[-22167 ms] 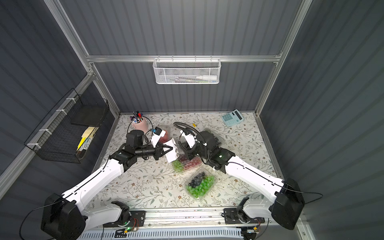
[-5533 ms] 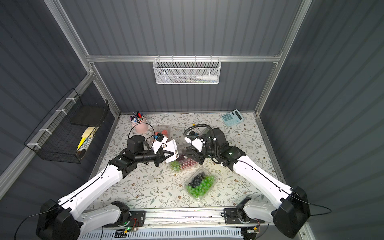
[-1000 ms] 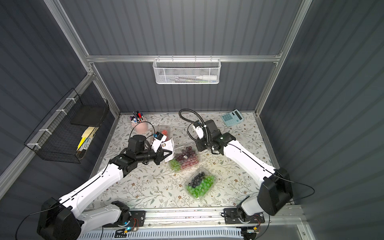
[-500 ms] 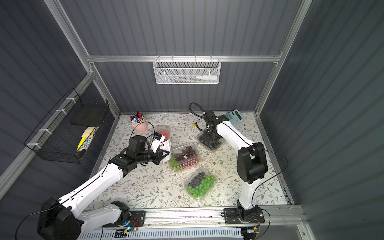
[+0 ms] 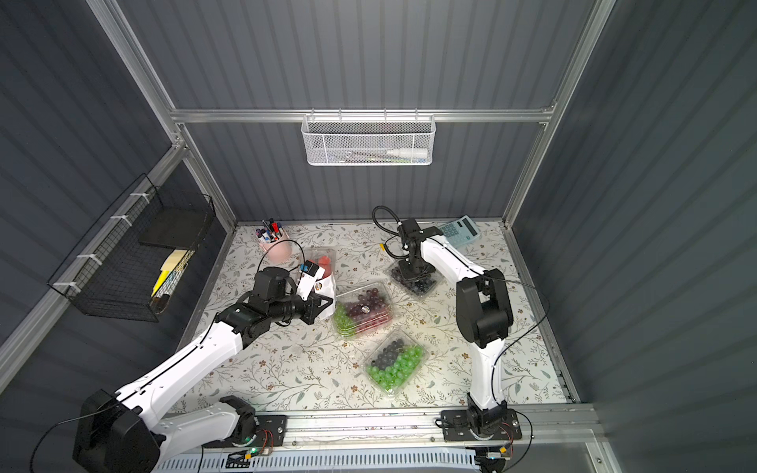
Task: Label fruit boxes
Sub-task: Stick the label on the fruit box.
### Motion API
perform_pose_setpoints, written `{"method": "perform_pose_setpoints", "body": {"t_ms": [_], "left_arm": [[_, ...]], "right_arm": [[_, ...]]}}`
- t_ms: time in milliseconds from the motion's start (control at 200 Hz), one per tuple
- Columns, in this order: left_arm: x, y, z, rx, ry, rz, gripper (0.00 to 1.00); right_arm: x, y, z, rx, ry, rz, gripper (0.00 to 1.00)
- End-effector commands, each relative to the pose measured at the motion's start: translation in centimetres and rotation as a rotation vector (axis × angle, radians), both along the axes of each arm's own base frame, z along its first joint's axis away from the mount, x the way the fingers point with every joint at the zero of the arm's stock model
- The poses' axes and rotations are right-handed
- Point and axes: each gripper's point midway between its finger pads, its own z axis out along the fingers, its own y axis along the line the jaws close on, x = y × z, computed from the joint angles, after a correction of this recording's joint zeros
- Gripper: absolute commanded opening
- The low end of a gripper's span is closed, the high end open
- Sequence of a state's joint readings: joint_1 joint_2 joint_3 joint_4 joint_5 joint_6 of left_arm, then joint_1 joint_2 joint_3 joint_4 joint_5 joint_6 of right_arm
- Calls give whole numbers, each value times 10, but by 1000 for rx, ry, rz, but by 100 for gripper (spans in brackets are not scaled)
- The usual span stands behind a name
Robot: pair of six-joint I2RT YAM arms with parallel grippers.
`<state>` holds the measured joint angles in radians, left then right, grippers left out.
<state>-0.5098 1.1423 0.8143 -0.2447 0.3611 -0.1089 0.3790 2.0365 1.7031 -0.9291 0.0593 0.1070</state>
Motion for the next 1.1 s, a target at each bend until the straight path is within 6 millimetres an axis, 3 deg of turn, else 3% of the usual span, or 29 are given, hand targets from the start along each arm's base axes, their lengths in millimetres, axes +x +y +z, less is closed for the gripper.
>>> {"method": "perform_pose_setpoints", "body": {"t_ms": [0,100,260,335,395,580,926,1091], "left_arm": [[2,0,7,0,-13,3,0],[2,-1,7,-2,-12,-2,0],[2,-3,8,-8,-10,-6,0],[2,-3,9,-12,-12,-8,0],[2,-3,9,-14,-12,-8,0],[3,-4,11,-18,-13,-9,0],[4,-5,11,-18,-10,-11,0],[4,-5,10,-16,-9,-9,0]], "right_arm": [[1,7,1,82,26,-34,14],[0,10,6,130,41,-40,16],[-4,13,34,203,4,-36,27],[-3,8,43,209,-37,-36,25],[-2,1,46,203,-58,-46,17],[-2,-11,28,165,-11,-80,0],[1,-9,-7,150,56,-77,0],[0,-12,-23,124,86,-76,7]]}}
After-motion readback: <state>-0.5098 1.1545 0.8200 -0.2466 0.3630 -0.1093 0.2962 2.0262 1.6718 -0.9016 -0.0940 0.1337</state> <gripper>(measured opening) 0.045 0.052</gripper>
